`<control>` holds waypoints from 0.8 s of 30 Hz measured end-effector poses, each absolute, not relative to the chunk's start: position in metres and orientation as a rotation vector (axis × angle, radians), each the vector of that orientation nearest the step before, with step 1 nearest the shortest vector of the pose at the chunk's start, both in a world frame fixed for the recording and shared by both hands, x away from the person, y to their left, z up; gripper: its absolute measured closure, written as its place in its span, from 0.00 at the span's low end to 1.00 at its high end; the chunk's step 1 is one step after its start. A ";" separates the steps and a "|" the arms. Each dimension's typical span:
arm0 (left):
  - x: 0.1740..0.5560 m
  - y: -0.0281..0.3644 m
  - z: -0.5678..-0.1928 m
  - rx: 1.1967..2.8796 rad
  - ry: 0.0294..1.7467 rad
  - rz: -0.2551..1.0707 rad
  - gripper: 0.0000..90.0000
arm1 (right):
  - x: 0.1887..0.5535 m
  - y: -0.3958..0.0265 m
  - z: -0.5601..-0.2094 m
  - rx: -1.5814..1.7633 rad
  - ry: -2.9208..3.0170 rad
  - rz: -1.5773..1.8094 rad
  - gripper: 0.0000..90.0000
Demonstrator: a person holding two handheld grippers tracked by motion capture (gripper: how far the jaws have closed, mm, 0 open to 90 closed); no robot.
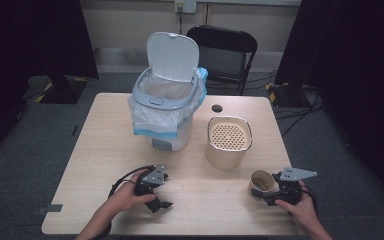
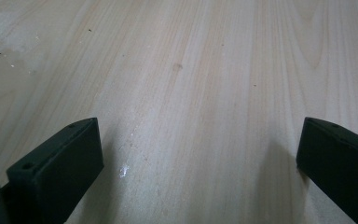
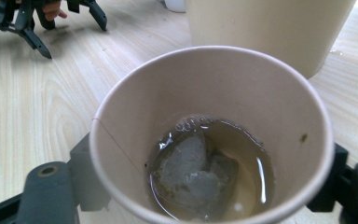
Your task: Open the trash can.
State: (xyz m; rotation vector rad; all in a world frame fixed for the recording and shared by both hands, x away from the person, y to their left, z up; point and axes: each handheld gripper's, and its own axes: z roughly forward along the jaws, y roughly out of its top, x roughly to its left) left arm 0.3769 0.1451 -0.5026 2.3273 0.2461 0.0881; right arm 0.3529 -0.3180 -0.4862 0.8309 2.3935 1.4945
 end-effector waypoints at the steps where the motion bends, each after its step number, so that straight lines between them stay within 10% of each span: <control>1: 0.377 0.145 -0.503 2.328 0.246 0.088 0.00 | 0.353 -0.318 -0.486 0.827 2.396 1.487 0.26; 24: 0.377 0.145 -0.503 2.328 0.246 0.087 0.00 | 0.350 -0.322 -0.483 0.821 2.375 1.428 0.30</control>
